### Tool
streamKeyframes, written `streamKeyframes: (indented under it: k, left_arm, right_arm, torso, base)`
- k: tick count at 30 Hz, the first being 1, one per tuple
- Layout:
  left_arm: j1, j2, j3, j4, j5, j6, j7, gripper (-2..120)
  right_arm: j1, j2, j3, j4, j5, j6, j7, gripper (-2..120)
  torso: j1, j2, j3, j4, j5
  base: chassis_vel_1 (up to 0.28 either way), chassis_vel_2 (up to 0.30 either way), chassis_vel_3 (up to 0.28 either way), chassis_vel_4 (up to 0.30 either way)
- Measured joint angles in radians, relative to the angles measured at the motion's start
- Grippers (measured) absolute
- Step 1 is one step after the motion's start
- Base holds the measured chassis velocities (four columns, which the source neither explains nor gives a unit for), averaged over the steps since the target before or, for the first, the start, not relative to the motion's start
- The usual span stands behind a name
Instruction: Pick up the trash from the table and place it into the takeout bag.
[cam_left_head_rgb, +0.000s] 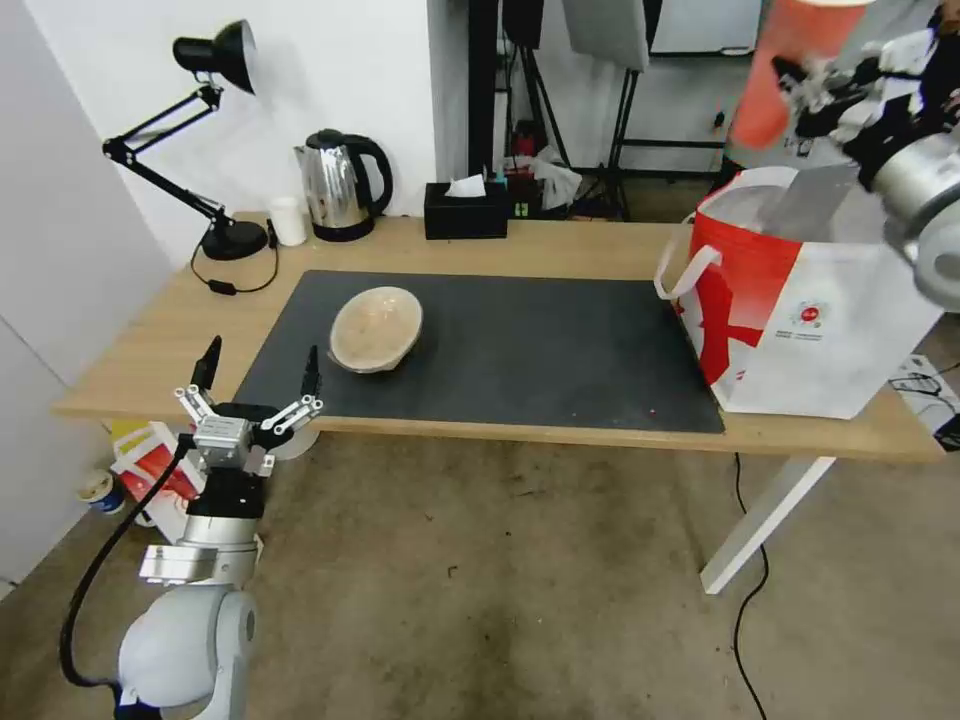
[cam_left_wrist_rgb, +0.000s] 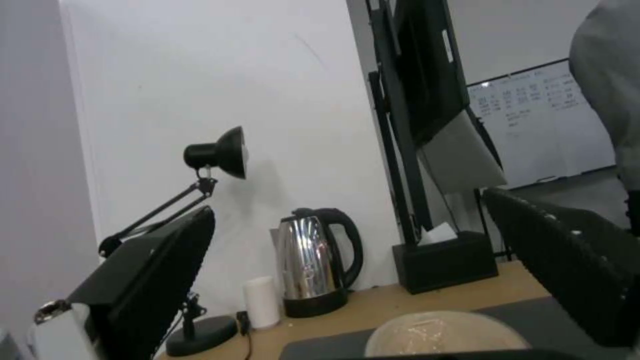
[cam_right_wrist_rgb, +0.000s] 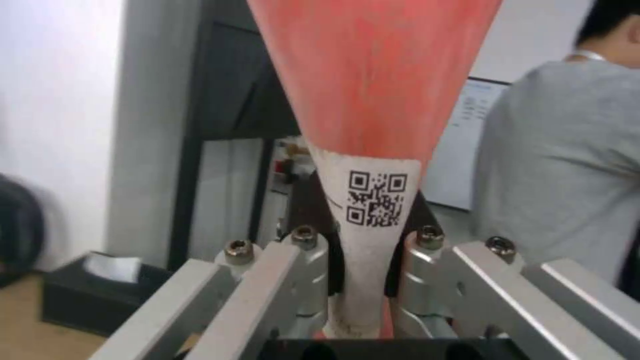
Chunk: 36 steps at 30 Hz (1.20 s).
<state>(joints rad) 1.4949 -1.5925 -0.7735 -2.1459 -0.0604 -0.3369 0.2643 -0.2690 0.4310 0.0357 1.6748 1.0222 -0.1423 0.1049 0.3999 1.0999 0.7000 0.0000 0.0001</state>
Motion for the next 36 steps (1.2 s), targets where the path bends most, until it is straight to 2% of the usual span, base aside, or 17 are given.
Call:
streamKeyframes:
  k: [5, 14, 22, 24, 26, 32, 36]
  left_arm:
    - [0.0, 0.0, 0.0, 0.0, 0.0, -0.001, 0.001, 100]
    - [-0.001, 0.0, 0.004, 0.0, 0.002, -0.001, 0.001, 100]
    - [0.003, 0.001, -0.002, 0.005, 0.001, -0.007, 0.003, 100]
    - [0.003, 0.001, -0.002, 0.008, 0.001, -0.012, 0.003, 100]
    - [0.003, 0.001, -0.002, 0.01, 0.001, -0.013, 0.003, 100]
    - [0.003, 0.001, -0.004, 0.013, 0.002, -0.014, 0.004, 100]
    - [0.003, 0.001, -0.008, 0.015, 0.002, -0.014, 0.005, 100]
  right_arm:
    - [-0.02, -0.001, 0.01, -0.051, -0.023, 0.001, -0.009, 7]
    - [-0.107, 0.013, 0.062, -0.054, -0.071, 0.001, -0.011, 7]
    - [-0.115, 0.023, 0.07, -0.067, -0.096, -0.016, -0.006, 7]
    - [-0.115, 0.028, 0.071, -0.078, -0.106, -0.024, -0.004, 13]
    - [-0.114, 0.031, 0.072, -0.086, -0.111, -0.026, -0.003, 13]
    - [-0.112, 0.048, 0.078, -0.118, -0.138, -0.029, 0.01, 6]
    - [-0.118, 0.05, 0.087, -0.118, -0.147, -0.049, 0.016, 13]
  torso:
    - [0.0, 0.0, 0.0, 0.0, 0.0]
    - [0.0, 0.0, 0.0, 0.0, 0.0]
    - [0.0, 0.0, 0.0, 0.0, -0.0002]
    - [0.0, 0.0, 0.0, 0.0, -0.0003]
    - [0.0, 0.0, 0.0, 0.0, -0.0002]
    - [0.0, 0.0, 0.0, 0.0, -0.0001]
    - [0.0, 0.0, 0.0, -0.0001, -0.0001]
  base:
    - [0.0, 0.0, 0.0, 0.0]
    - [0.0, 0.0, 0.0, 0.0]
    - [0.0, 0.0, 0.0, 0.0]
    - [0.0, 0.0, 0.0, 0.0]
    - [0.0, 0.0, 0.0, 0.0]
    - [0.0, 0.0, 0.0, 0.0]
    - [0.0, 0.0, 0.0, 0.0]
